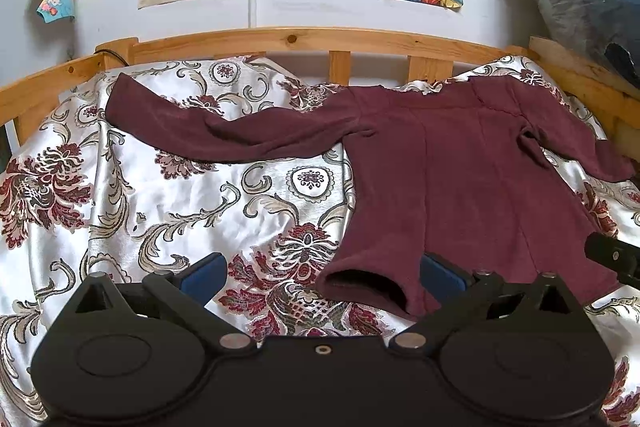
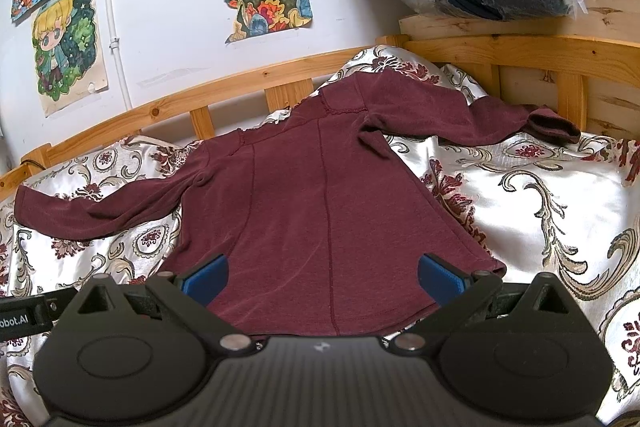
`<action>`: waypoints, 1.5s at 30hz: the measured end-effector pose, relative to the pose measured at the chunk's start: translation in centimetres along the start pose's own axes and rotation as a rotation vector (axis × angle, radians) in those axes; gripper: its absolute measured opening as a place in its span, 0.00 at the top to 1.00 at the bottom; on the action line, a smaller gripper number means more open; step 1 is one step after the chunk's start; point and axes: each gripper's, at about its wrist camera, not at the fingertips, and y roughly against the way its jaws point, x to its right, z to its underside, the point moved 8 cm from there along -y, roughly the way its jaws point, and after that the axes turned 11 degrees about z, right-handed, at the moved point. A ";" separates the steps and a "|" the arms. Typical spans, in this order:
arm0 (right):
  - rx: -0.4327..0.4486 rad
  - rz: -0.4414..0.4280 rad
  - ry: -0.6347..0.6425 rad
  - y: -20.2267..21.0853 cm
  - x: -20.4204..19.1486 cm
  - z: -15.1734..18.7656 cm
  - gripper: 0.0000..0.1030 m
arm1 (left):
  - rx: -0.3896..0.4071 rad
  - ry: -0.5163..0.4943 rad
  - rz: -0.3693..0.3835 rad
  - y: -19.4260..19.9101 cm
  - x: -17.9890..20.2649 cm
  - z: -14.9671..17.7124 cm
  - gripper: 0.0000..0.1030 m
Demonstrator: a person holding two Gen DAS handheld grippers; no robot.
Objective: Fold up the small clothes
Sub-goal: 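Move the right tool to the sleeve cuff and close on it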
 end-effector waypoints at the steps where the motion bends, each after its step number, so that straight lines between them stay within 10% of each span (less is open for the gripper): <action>1: 0.000 0.000 0.000 0.0 0.0 0.0 0.00 | 0.000 -0.003 0.000 0.0 0.1 0.0 0.01; 15: 0.009 -0.001 -0.022 0.3 0.2 -0.4 0.00 | -0.004 -0.014 -0.002 0.1 0.2 -0.1 0.01; 30: 0.152 0.195 -0.148 -0.2 5.1 -4.8 0.00 | -0.147 -0.077 0.039 -4.9 1.6 -3.3 0.01; 36: 0.077 0.344 -0.226 -4.2 10.7 -8.5 0.00 | -0.177 -0.117 0.111 -8.4 4.2 -7.1 0.01; 45: 0.068 0.545 -0.071 -11.5 17.3 -12.5 0.00 | -0.203 -0.077 0.237 -15.4 7.8 -7.1 0.01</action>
